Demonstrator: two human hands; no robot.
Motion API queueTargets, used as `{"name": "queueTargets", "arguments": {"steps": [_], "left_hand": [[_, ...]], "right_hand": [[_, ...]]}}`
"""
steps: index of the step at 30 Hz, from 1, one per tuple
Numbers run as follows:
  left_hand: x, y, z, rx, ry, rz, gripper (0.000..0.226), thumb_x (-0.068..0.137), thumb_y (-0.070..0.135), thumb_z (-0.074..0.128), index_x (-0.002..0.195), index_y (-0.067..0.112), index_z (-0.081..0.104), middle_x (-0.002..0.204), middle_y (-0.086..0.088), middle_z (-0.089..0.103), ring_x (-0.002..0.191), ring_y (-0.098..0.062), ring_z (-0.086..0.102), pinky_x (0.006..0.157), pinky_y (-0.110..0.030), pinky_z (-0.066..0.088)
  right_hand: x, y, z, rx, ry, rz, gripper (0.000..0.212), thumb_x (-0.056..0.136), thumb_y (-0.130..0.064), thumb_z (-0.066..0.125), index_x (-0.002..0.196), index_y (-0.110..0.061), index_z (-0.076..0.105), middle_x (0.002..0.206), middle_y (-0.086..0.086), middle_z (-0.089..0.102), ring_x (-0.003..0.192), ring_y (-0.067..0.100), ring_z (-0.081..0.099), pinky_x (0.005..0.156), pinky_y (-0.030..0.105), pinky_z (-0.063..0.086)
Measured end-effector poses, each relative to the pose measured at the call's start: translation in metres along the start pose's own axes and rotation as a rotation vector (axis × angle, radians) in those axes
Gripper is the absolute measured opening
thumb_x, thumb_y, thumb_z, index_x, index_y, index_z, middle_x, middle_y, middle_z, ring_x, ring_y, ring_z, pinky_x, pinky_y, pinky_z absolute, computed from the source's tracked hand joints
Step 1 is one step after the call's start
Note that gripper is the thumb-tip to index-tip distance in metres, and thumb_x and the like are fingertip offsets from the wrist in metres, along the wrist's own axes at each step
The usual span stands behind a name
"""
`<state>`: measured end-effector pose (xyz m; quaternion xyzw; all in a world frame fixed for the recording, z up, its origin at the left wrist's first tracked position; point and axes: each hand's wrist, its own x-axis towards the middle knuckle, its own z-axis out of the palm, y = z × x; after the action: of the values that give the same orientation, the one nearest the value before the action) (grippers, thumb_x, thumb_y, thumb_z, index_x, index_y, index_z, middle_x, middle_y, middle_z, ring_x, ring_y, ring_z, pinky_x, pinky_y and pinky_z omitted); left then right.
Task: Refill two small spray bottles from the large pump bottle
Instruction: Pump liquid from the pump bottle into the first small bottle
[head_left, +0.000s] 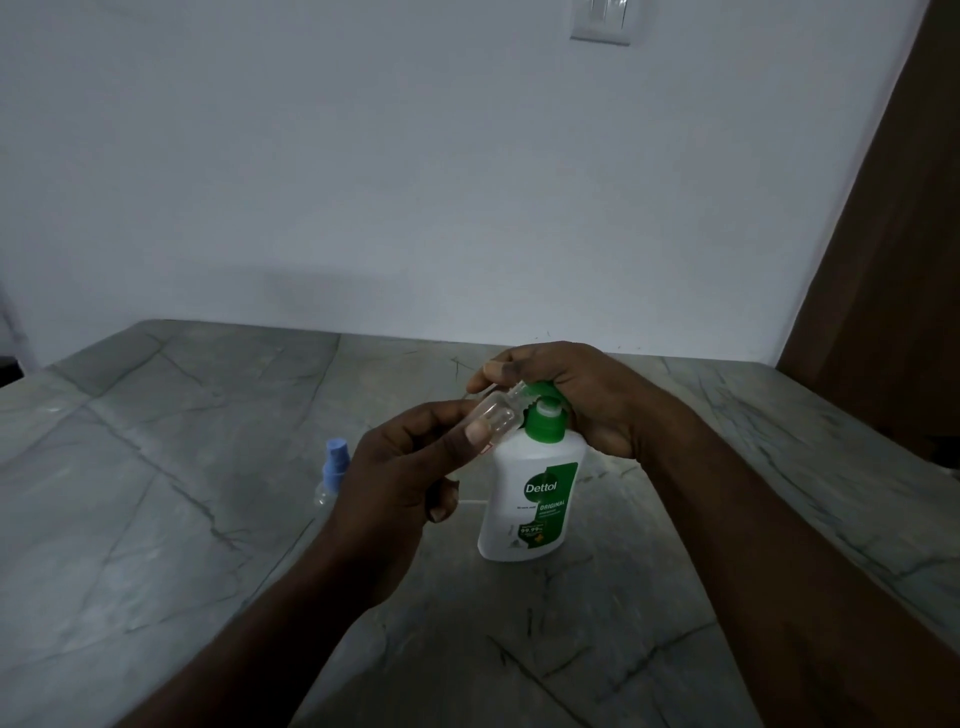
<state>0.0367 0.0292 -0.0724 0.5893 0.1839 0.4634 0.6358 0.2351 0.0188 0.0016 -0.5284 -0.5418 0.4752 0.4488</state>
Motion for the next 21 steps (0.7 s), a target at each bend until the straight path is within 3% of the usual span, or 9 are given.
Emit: {"name": "queueTargets", "arguments": {"steps": [5,10,16,21], "left_hand": [[-0.0004,-0.0007,0.0011,-0.007,-0.005,-0.003,0.033,0.077,0.036,0.080,0.106,0.019,0.080,0.102,-0.005,0.076,0.058,-0.010,0.048,0.045,-0.022,0.036],[-0.0002,-0.0004,0.0020,-0.020,-0.011,-0.003,0.039,0.072,0.040,0.079,0.106,0.019,0.080,0.099,-0.004,0.075,0.057,-0.008,0.048,0.045,-0.022,0.037],[-0.0004,0.0004,0.0021,-0.028,-0.012,-0.013,0.029,0.079,0.033,0.076,0.104,0.019,0.080,0.098,-0.004,0.076,0.054,-0.010,0.047,0.044,-0.021,0.037],[-0.0005,0.0010,0.0032,-0.011,-0.011,-0.019,0.034,0.077,0.040,0.079,0.105,0.020,0.080,0.099,-0.005,0.076,0.053,-0.011,0.046,0.044,-0.021,0.037]], "right_hand": [[-0.0004,0.0000,-0.0005,-0.044,0.037,-0.033,0.022,0.096,-0.022,0.063,0.099,-0.005,0.077,0.101,0.012,0.078,0.090,0.025,0.071,0.086,0.040,0.056],[-0.0001,-0.0006,0.0012,-0.012,0.041,-0.039,0.038,0.080,-0.039,0.073,0.096,-0.005,0.078,0.097,0.017,0.075,0.084,0.028,0.069,0.081,0.040,0.056],[0.0018,0.0001,0.0011,-0.001,0.052,-0.066,0.022,0.085,-0.030,0.070,0.088,-0.011,0.081,0.109,0.021,0.075,0.088,0.027,0.070,0.085,0.042,0.056],[0.0039,0.0023,-0.0028,0.015,0.017,-0.032,0.025,0.091,-0.026,0.067,0.100,-0.006,0.078,0.106,0.019,0.075,0.093,0.031,0.068,0.090,0.046,0.053]]}}
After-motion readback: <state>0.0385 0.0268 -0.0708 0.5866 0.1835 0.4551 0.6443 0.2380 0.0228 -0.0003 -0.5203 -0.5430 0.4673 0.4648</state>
